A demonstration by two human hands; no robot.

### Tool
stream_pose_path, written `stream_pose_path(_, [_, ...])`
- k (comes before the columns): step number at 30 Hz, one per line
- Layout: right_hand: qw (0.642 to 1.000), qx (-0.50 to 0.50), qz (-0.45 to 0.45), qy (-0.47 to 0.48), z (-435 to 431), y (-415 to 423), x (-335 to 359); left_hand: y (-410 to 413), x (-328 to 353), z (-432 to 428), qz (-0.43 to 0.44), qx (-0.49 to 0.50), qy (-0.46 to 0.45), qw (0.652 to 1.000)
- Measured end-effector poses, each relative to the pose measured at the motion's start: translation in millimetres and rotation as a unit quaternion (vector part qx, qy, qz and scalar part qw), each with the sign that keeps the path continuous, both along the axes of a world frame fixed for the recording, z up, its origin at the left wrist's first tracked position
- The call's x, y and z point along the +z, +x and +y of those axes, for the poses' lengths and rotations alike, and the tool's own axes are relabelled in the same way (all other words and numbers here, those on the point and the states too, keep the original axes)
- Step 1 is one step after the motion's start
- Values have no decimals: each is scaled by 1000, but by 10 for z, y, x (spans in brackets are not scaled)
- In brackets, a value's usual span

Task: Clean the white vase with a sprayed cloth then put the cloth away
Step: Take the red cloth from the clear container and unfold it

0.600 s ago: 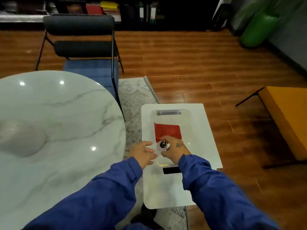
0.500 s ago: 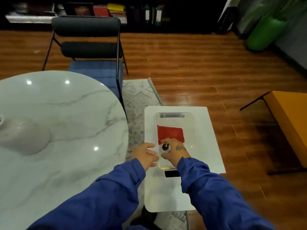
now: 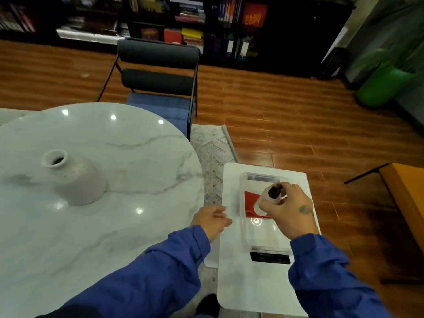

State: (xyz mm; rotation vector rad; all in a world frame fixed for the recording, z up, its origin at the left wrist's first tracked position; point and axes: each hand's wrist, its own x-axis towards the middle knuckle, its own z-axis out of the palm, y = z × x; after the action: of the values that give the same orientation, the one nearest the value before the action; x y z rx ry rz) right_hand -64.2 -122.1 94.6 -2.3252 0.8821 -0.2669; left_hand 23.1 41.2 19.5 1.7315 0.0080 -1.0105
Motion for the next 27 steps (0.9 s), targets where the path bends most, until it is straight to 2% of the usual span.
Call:
stream_pose_path(4, [996,37,-71,28,415,293,335,231,117,589,-198,-34,70,977])
stream_pose_path(8, [992,84,-78,62,901,623,296,493,-3,1280,-292,-71,189,935])
stream_pose_path(11, [988,114,-54,90,1265,810,166,624,-141,1712,-313,-123,313,888])
stream_pose_path(14, [986,145,-10,79,1555,946,-23,676,-247,1966,-309,-166,380,856])
stream_pose_path(20, [982,170,60,49,1933,1109,-318,693,-338,2182,-281,-215,393,848])
stream_pose_path(27, [982,164,90,24,2111,1114,-507,695,-405,2252,-297,-225,395,840])
